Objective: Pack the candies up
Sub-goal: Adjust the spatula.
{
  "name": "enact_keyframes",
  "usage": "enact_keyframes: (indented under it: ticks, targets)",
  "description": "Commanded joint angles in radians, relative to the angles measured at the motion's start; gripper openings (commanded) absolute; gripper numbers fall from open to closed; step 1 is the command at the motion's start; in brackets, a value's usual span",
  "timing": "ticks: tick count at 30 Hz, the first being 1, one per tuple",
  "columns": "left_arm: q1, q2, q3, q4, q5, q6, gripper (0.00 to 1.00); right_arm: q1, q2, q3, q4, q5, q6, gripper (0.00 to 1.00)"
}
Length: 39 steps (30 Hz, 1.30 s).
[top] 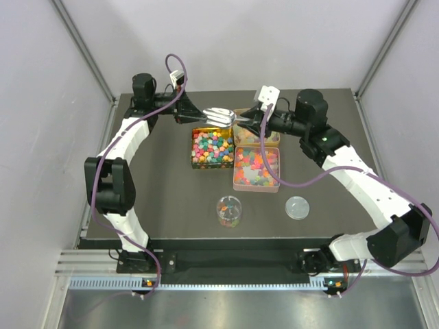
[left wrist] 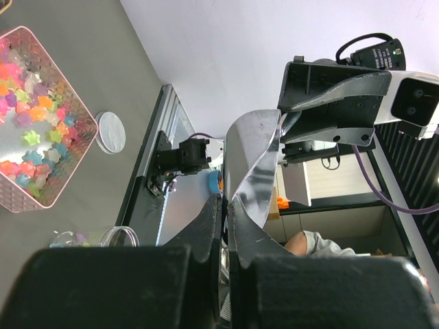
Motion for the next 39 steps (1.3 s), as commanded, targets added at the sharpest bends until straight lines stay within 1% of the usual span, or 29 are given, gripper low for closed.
enact_keyframes:
  ticks: [1, 11, 22, 28, 31, 34, 35, 39]
  targets:
    - [0.006, -0.001, 0.008, 0.051, 0.195, -0.004, 0.00, -0.008, 0.007, 0.061, 0.032, -0.031, 0.017, 0.32]
    - [0.006, -0.002, 0.003, 0.051, 0.195, -0.005, 0.00, -0.006, 0.026, 0.063, 0.041, -0.045, 0.033, 0.25]
    - [0.006, 0.002, -0.001, 0.052, 0.195, -0.004, 0.00, 0.000, 0.021, 0.057, 0.091, -0.052, 0.065, 0.22]
    - [0.006, 0.010, 0.008, 0.063, 0.196, -0.013, 0.00, 0.003, 0.020, 0.061, 0.091, -0.051, 0.068, 0.21]
    - [0.006, 0.013, 0.008, 0.063, 0.195, -0.011, 0.00, 0.004, 0.027, 0.063, 0.088, -0.054, 0.069, 0.17]
    - [0.006, 0.013, 0.008, 0.063, 0.195, -0.011, 0.00, 0.008, 0.033, 0.073, 0.085, -0.063, 0.077, 0.07]
    - [0.006, 0.016, 0.008, 0.063, 0.195, -0.013, 0.00, 0.008, 0.033, 0.073, 0.091, -0.066, 0.080, 0.00]
    - [0.006, 0.024, 0.011, 0.075, 0.195, -0.013, 0.00, 0.011, 0.032, 0.081, 0.108, -0.058, 0.106, 0.00]
